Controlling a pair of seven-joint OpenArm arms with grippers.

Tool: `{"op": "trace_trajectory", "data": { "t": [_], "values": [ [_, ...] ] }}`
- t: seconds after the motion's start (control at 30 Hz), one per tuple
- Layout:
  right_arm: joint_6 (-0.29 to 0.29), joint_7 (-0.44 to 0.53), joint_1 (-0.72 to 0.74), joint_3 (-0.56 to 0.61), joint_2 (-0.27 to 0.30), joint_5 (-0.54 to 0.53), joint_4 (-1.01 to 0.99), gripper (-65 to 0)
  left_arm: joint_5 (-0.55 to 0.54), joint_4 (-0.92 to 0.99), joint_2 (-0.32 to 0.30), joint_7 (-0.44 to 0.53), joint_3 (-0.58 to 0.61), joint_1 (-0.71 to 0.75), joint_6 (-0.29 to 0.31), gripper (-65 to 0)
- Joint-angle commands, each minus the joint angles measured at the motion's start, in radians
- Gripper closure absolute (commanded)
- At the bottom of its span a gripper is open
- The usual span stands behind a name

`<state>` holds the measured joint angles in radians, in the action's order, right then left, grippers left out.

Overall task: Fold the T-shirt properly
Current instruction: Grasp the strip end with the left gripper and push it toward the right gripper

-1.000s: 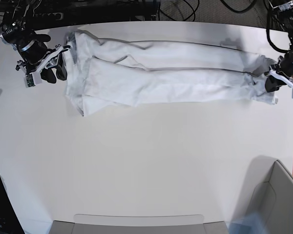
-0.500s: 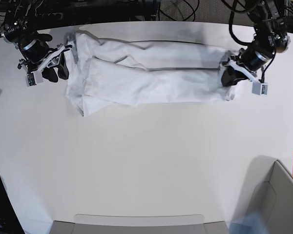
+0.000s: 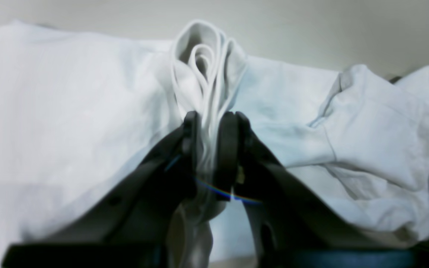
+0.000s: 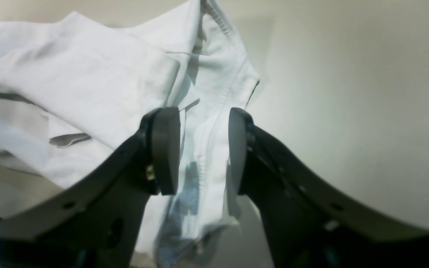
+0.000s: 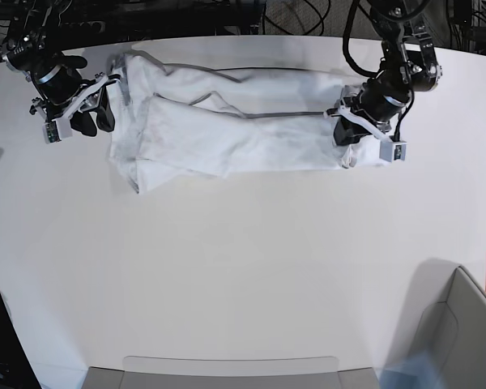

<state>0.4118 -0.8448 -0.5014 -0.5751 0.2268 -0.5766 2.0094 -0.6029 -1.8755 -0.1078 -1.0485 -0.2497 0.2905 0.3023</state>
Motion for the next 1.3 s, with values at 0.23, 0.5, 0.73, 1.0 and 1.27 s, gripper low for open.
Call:
{"op": "trace_trajectory", "data": {
  "t": [0.23,0.5,0.73,1.0,1.27],
  "values": [
    [0.000,0.019,0.000,-0.004,0.010,-0.015,0.015,-22.4,0.028,-0.019,-0.003,0.015,0.068,0.000,0.007,-15.5],
    [0.000,0.023,0.000,-0.004,0.010,-0.015,0.014,-22.4,-0.187,-0.022,-0.002,0.015,0.057,-0.004,0.010,-14.4],
    [0.000,0.025,0.000,-0.015,0.010,-0.039,0.018,-22.4,-0.420,-0.043,0.003,0.046,-0.026,0.009,0.013,-5.6],
    [0.000,0.025,0.020,-0.133,0.023,-0.286,-0.178,-22.4,-0.501,-0.040,-0.003,0.046,-0.173,0.054,0.013,0.0],
    [0.221,0.002,0.105,-0.119,0.027,-0.288,-0.424,-22.4,-0.504,-0.039,-0.005,0.046,-0.193,0.056,0.013,0.0]
  ]
}}
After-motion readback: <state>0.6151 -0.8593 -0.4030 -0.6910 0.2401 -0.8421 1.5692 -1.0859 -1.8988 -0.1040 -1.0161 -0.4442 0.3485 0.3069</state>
